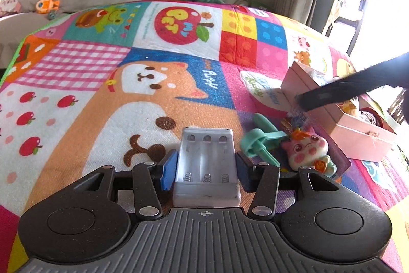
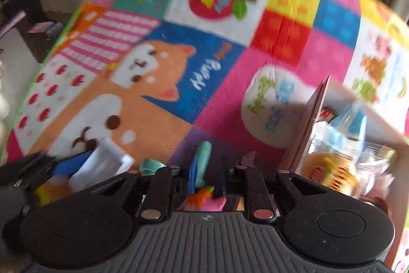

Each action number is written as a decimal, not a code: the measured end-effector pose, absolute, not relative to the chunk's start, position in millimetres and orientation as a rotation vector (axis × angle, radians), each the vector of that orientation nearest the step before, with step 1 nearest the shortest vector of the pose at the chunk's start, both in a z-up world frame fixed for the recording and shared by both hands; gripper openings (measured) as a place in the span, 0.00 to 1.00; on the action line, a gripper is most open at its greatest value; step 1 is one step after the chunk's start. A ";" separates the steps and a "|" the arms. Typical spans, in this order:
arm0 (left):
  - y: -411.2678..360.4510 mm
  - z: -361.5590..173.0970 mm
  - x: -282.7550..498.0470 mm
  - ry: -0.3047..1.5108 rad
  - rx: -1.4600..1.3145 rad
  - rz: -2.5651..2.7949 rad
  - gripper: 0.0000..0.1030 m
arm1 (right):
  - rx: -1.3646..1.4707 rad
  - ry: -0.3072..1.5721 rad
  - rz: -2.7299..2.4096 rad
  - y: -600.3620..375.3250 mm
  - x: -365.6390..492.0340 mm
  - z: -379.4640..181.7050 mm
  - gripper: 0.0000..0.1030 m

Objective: Organize objects
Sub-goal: 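Hold the charger in the left gripper while the right reaches toward the Volcano card packet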

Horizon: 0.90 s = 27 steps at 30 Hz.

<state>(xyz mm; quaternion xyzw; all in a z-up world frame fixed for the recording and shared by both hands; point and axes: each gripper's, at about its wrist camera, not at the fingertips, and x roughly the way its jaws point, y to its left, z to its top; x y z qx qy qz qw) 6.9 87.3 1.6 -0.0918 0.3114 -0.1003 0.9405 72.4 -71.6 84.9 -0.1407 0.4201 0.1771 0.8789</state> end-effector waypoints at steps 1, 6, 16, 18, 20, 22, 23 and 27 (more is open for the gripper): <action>87.1 1.6 7.1 0.636 -0.184 -0.204 0.52 | -0.321 0.826 0.369 -74.4 55.2 88.4 0.20; 85.4 1.8 7.5 0.637 -0.169 -0.198 0.52 | -0.463 0.677 0.384 -68.6 -8.9 64.1 0.29; 70.9 3.0 8.1 0.647 -0.071 -0.167 0.52 | -0.460 0.626 0.363 -62.9 -21.4 24.9 0.37; 68.9 3.0 7.2 0.648 -0.057 -0.162 0.52 | -0.414 0.651 0.403 -75.3 -29.6 30.5 0.37; 68.3 2.9 7.4 0.648 -0.052 -0.161 0.52 | -0.351 0.701 0.468 -90.5 -38.3 36.6 0.36; 68.3 2.9 7.5 0.648 -0.052 -0.161 0.52 | -0.283 0.737 0.532 -105.1 -51.5 40.8 0.36; 68.4 2.9 7.5 0.648 -0.053 -0.161 0.52 | -0.274 0.728 0.533 -110.6 -61.2 41.7 0.36; 67.9 2.9 7.5 0.648 -0.051 -0.161 0.52 | -0.237 0.665 0.478 -131.2 -85.1 48.8 0.38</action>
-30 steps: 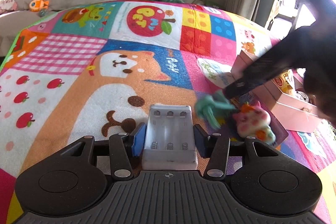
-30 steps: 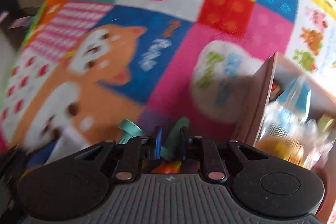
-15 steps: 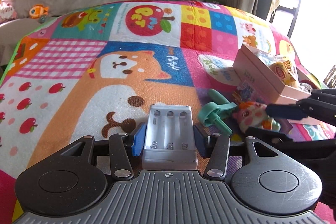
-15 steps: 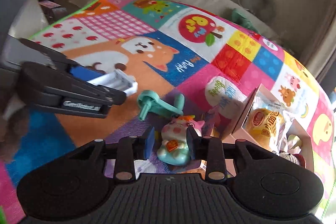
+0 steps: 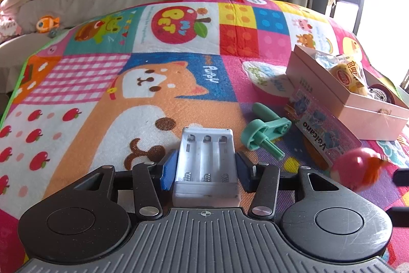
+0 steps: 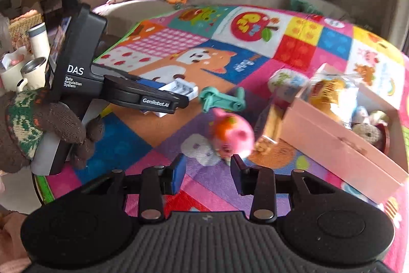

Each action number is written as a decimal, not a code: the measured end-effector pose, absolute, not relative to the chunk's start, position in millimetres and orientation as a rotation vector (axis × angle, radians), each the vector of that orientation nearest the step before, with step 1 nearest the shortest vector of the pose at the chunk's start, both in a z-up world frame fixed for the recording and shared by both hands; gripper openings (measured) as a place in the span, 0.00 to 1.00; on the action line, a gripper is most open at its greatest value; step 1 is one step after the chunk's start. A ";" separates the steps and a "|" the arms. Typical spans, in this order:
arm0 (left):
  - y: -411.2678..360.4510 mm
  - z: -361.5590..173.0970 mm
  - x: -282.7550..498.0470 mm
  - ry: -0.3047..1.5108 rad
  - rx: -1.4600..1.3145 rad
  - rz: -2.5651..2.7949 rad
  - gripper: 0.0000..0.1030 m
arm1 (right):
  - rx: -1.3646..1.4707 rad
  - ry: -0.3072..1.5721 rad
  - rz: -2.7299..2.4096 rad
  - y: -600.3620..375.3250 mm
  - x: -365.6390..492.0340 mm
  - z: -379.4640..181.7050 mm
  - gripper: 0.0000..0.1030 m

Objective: Organize objects
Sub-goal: 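Hold the charger in the left gripper while the right reaches toward the Volcano card packet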

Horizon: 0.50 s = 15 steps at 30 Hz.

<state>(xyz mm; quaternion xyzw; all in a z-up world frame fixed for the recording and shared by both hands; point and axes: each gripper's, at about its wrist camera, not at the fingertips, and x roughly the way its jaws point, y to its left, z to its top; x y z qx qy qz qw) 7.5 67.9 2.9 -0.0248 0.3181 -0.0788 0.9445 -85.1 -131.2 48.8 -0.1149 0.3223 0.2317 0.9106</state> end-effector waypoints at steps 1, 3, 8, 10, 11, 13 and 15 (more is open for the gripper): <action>67.9 2.9 7.5 0.648 -0.050 -0.161 0.52 | -0.214 0.655 0.463 -137.1 -87.2 51.2 0.40; 67.3 3.0 7.6 0.648 -0.045 -0.159 0.52 | -0.187 0.633 0.418 -146.6 -86.7 54.1 0.41; 66.0 2.9 7.9 0.649 -0.031 -0.154 0.52 | -0.172 0.632 0.334 -158.0 -71.4 48.8 0.43; 65.6 2.9 8.0 0.649 -0.031 -0.154 0.52 | -0.166 0.652 0.367 -157.4 -70.2 44.2 0.43; 65.6 2.8 8.0 0.649 -0.032 -0.155 0.52 | -0.162 0.665 0.398 -155.2 -71.7 41.3 0.43; 65.2 2.8 7.9 0.649 -0.031 -0.154 0.52 | -0.173 0.684 0.458 -146.9 -77.1 36.0 0.43; 65.1 2.8 8.0 0.649 -0.030 -0.154 0.52 | -0.198 0.686 0.481 -136.0 -80.3 31.5 0.50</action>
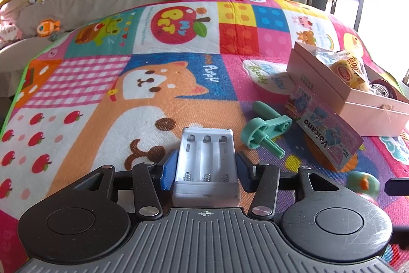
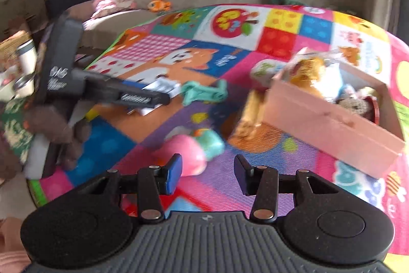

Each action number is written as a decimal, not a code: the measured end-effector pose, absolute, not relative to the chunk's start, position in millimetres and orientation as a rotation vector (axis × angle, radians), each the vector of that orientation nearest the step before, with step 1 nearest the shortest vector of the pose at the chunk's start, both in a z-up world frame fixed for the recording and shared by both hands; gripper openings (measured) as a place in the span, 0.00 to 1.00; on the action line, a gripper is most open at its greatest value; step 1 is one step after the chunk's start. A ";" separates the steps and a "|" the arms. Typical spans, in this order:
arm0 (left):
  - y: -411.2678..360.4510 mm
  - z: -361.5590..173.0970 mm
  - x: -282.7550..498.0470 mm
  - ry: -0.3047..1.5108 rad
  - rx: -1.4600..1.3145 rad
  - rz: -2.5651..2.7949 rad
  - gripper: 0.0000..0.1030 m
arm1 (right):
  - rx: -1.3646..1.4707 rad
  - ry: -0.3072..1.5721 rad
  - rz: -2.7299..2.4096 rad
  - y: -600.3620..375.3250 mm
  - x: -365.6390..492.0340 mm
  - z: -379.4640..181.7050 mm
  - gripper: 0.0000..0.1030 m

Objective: Organize objects
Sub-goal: 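Grasp the Volcano card packet with the right gripper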

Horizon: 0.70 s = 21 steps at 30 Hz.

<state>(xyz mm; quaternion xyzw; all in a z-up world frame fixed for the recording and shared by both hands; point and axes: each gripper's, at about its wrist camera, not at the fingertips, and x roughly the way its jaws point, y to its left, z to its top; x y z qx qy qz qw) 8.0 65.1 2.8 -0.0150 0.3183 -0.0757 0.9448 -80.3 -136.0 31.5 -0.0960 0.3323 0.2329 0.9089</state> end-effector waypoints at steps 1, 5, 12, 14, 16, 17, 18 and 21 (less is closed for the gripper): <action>64.9 3.0 7.8 0.649 -0.030 -0.154 0.52 | -0.201 0.684 0.490 -132.2 -81.0 30.5 0.54; 64.8 3.0 7.7 0.649 -0.030 -0.154 0.52 | -0.155 0.706 0.576 -121.9 -78.2 32.8 0.54; 65.6 3.2 7.7 0.648 -0.032 -0.155 0.52 | -0.192 0.579 0.357 -120.2 -52.8 55.1 0.54; 66.0 3.3 7.6 0.648 -0.038 -0.156 0.52 | -0.216 0.581 0.264 -120.8 -34.1 49.2 0.54; 67.3 3.3 7.8 0.647 -0.045 -0.159 0.52 | -0.216 0.625 0.220 -121.0 -13.1 39.1 0.53; 67.4 3.5 7.8 0.647 -0.047 -0.160 0.52 | -0.215 0.645 0.209 -121.2 -5.3 33.8 0.50; 67.5 3.4 7.8 0.647 -0.046 -0.159 0.52 | -0.216 0.659 0.201 -120.4 0.5 29.3 0.48; 67.7 3.4 7.8 0.647 -0.046 -0.160 0.52 | -0.170 0.716 0.224 -124.8 9.2 22.5 0.28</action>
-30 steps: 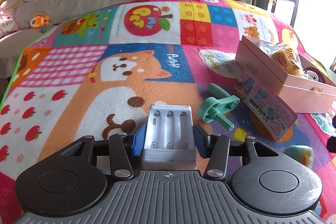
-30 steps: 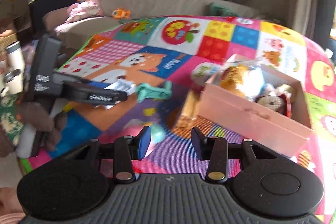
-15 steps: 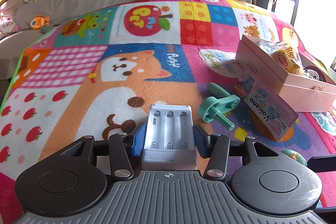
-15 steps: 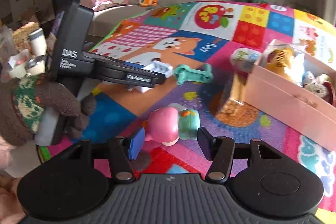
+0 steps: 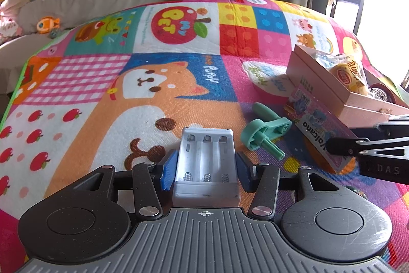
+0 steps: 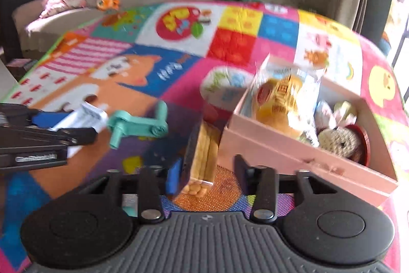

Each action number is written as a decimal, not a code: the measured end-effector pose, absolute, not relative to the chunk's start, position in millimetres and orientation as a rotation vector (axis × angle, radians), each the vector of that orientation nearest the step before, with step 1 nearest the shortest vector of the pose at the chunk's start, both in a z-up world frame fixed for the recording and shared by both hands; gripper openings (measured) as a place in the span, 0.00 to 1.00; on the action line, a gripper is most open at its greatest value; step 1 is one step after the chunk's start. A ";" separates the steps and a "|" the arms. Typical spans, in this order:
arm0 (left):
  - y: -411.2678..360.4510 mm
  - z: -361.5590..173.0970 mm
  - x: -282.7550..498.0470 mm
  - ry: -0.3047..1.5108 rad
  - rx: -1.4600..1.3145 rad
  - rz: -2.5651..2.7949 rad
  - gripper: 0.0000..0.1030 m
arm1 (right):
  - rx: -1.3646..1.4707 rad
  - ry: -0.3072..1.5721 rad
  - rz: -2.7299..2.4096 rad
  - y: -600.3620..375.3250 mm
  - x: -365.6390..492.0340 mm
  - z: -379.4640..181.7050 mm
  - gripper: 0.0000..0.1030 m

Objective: Organize objects
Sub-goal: 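Grasp the Volcano card packet with the right gripper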

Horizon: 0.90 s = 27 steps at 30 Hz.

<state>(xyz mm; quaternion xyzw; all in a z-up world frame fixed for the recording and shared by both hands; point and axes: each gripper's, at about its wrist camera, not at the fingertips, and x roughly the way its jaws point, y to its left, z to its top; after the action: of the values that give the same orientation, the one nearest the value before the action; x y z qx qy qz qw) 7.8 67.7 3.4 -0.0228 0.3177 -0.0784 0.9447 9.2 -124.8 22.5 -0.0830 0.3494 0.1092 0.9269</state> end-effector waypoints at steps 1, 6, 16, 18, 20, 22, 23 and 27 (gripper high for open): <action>67.6 3.5 7.8 0.647 -0.048 -0.160 0.52 | -0.136 0.735 0.242 -129.4 8.1 24.2 0.25; 71.3 3.5 8.2 0.645 -0.073 -0.168 0.52 | 0.149 0.885 0.427 -170.9 -11.8 35.7 0.24; 70.8 3.1 8.1 0.645 -0.072 -0.168 0.52 | 0.015 0.753 0.315 -183.1 -49.4 42.9 0.46; 69.6 2.9 7.9 0.646 -0.063 -0.165 0.52 | -0.057 0.721 0.345 -169.1 -52.5 41.3 0.51; 68.4 2.7 7.8 0.647 -0.053 -0.162 0.52 | -0.132 0.700 0.379 -154.6 -49.9 37.3 0.56; 67.4 2.7 8.1 0.648 -0.046 -0.160 0.52 | -0.173 0.716 0.408 -146.1 -39.5 32.2 0.56; 67.3 2.7 8.1 0.648 -0.047 -0.160 0.52 | -0.185 0.728 0.418 -142.7 -34.2 29.1 0.57; 66.9 2.8 8.2 0.648 -0.047 -0.160 0.52 | -0.198 0.772 0.438 -136.2 -16.7 19.7 0.58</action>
<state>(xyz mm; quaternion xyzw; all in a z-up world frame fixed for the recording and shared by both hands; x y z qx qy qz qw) 8.2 66.9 2.8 -0.0229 0.3178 -0.0785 0.9446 -16.7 -136.2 19.7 -0.0957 0.3726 0.2118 0.8984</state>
